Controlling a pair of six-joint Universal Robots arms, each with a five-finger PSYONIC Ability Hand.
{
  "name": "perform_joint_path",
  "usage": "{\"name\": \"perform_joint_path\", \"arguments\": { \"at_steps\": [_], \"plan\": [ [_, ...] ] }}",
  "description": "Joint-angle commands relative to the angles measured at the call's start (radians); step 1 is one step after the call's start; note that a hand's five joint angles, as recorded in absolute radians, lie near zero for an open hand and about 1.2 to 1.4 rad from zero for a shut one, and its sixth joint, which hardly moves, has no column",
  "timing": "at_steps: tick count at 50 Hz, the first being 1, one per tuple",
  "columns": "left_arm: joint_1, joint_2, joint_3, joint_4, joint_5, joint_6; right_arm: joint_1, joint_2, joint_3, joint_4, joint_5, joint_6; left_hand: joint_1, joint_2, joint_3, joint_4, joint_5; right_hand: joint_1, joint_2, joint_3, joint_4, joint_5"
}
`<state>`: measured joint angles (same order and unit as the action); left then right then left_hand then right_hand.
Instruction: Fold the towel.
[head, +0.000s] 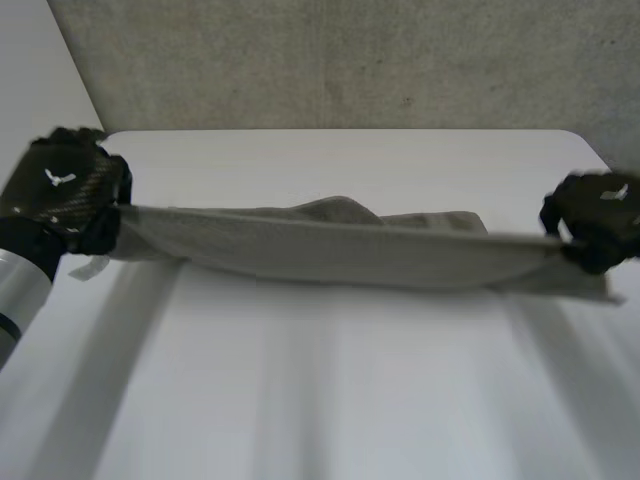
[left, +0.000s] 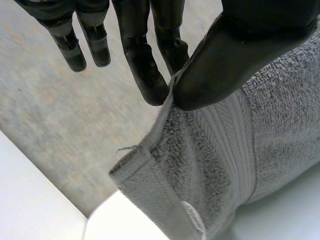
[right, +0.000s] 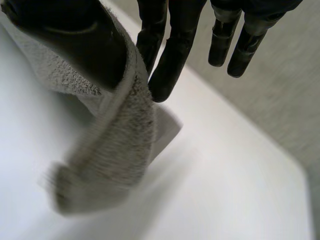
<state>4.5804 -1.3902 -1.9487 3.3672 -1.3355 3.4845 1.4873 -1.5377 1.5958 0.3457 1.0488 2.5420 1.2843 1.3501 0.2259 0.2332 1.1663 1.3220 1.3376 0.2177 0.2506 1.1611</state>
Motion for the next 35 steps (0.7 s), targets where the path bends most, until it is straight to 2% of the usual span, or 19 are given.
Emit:
{"name": "perform_joint_path", "arguments": {
  "at_steps": [1,10,12,20,28,35],
  "plan": [
    [0.023,0.094,0.025,-0.022,0.001,-0.044,-0.042,-0.12,-0.141,0.105,-0.085,0.001,0.112,0.046,-0.051,-0.059,0.055,0.074,0.059,-0.043,-0.076,0.061],
    [0.031,0.102,0.048,-0.022,0.002,-0.053,-0.033,-0.098,-0.142,0.113,-0.087,-0.009,0.112,0.046,-0.051,-0.059,0.055,0.074,0.059,-0.043,-0.076,0.061],
    [0.032,0.097,0.047,-0.022,0.002,-0.053,-0.018,-0.029,-0.14,0.113,-0.078,-0.017,0.112,0.046,-0.051,-0.059,0.055,0.074,0.059,-0.043,-0.076,0.061],
    [0.032,-0.003,0.053,-0.017,0.004,-0.048,0.004,0.073,-0.135,0.113,-0.047,-0.087,0.112,0.046,-0.051,-0.059,0.055,0.074,0.059,-0.043,-0.076,0.061],
    [0.032,-0.178,0.1,-0.012,0.004,-0.042,0.037,0.207,-0.174,0.087,-0.026,-0.098,0.112,0.046,-0.051,-0.059,0.055,0.074,0.059,-0.043,-0.076,0.061],
    [0.022,-0.406,0.249,-0.015,0.002,-0.036,0.103,0.335,-0.243,-0.002,0.022,-0.092,0.112,0.046,-0.051,-0.059,0.055,0.074,0.059,-0.043,-0.076,0.061]
  ]
}}
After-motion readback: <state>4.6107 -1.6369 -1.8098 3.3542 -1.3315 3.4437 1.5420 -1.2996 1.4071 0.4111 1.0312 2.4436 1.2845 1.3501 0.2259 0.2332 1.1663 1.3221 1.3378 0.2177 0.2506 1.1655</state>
